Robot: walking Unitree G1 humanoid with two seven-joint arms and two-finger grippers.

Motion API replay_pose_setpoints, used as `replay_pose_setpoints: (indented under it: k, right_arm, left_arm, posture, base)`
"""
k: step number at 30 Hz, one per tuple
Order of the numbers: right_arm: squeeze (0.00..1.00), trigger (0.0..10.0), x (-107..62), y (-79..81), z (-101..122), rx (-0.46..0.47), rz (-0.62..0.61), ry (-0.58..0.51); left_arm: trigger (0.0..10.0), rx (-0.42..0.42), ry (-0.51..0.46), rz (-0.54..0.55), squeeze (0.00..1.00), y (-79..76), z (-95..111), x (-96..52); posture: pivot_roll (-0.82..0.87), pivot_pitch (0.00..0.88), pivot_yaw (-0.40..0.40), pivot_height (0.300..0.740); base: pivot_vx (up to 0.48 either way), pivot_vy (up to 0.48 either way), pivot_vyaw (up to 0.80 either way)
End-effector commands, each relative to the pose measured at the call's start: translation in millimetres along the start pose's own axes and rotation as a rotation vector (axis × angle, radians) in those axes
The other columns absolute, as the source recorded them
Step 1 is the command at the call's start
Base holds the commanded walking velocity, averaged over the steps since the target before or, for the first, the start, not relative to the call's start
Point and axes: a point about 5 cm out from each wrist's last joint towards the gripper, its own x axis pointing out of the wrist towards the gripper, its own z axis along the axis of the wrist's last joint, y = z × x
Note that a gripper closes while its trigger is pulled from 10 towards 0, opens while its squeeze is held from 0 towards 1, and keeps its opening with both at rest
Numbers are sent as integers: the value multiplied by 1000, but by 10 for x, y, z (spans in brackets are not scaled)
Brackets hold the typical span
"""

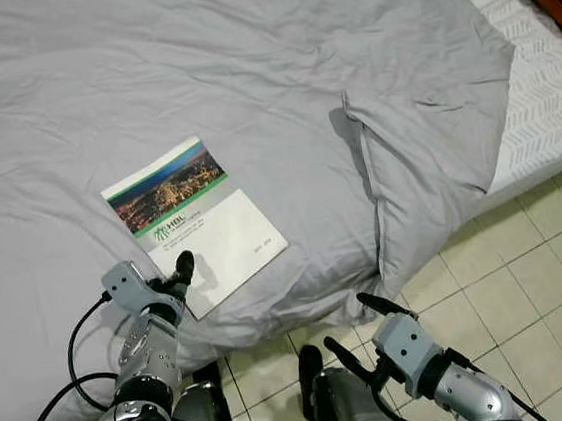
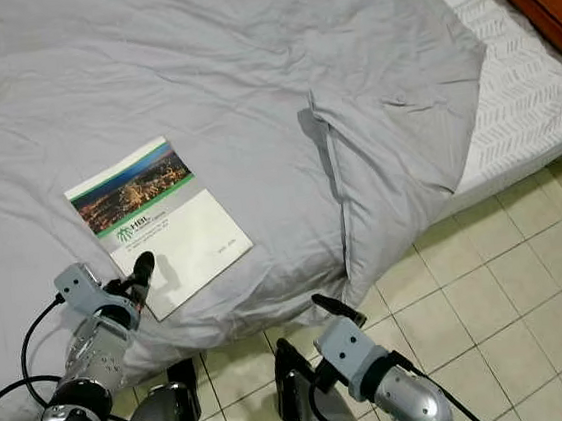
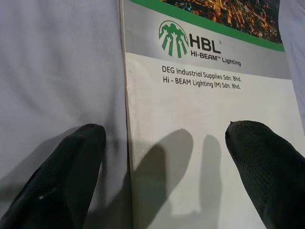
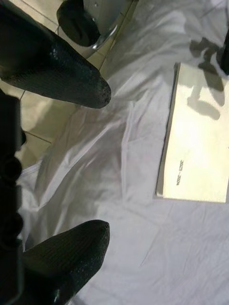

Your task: Clean up the room

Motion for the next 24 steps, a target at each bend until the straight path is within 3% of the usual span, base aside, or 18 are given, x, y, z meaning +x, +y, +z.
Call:
replay_pose_setpoints:
  k: [1, 13, 19, 24]
  right_arm:
    - [0, 10000, -97, 111, -161, 16, 14, 58]
    - [0, 10000, -106, 235, -179, 11, 38, 39]
    - [0, 10000, -124, 277, -193, 14, 45, 39]
    - [0, 10000, -186, 318, -194, 17, 55, 43]
  left_arm:
    - [10000, -39, 87, 25, 0, 77, -268, -104]
    - [10000, -149, 65, -39, 0, -151, -293, -45]
    - [10000, -124, 125, -23, 0, -148, -432, -90]
    - [10000, -184, 182, -25, 0, -193, -588, -136]
  posture:
    - [-230, 609, -168, 740]
    - [-236, 612, -170, 740]
    - [-238, 612, -168, 740]
    - [-254, 615, -178, 740]
  base:
    - [0, 0, 0]
    - [0, 0, 0]
    - [0, 0, 0]
    - [0, 0, 0]
